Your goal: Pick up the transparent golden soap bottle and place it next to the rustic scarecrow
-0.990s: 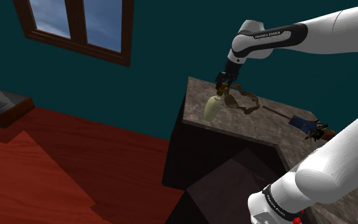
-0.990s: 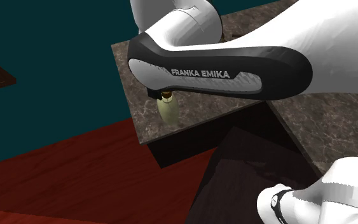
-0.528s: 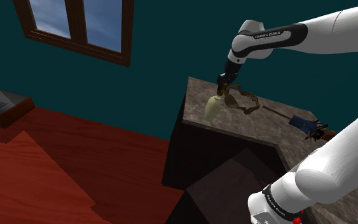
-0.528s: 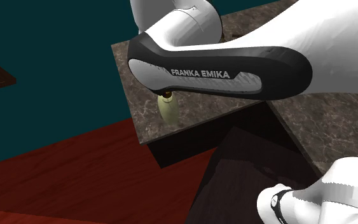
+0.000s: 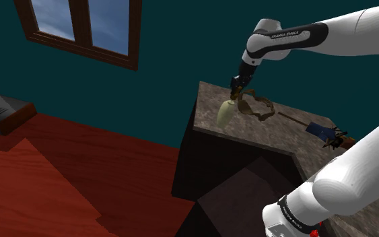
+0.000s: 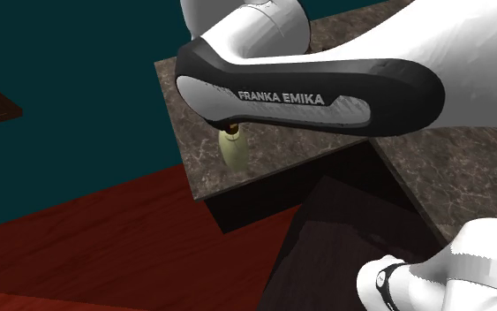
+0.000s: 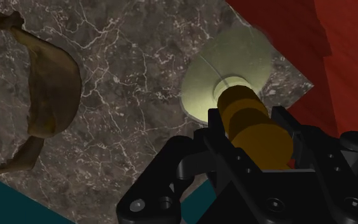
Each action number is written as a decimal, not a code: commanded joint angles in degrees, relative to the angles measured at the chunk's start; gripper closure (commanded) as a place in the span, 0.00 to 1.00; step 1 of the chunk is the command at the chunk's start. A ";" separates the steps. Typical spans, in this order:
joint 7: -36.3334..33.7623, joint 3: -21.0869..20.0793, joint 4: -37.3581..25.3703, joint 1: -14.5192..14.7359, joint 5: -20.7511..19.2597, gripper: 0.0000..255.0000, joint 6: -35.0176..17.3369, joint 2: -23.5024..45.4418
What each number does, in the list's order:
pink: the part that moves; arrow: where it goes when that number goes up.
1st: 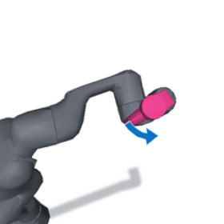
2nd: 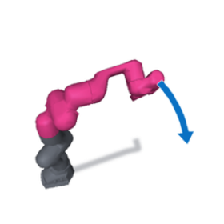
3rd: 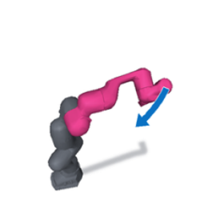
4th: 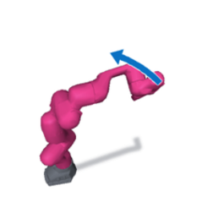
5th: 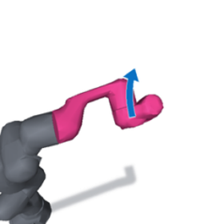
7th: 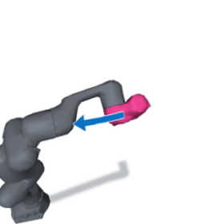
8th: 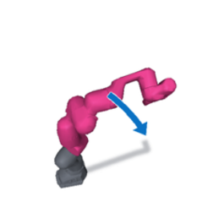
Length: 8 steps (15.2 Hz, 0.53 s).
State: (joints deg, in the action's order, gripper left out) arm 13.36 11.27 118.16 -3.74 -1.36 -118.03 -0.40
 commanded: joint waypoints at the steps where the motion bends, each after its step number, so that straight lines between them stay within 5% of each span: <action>1: 0.01 0.00 -1.20 0.00 -0.08 1.00 1.62 -0.45; 8: -0.09 -0.07 -5.18 0.05 -0.29 1.00 6.88 -1.76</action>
State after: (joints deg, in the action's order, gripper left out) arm 13.20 11.17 113.67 -3.66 -1.62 -112.01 -1.96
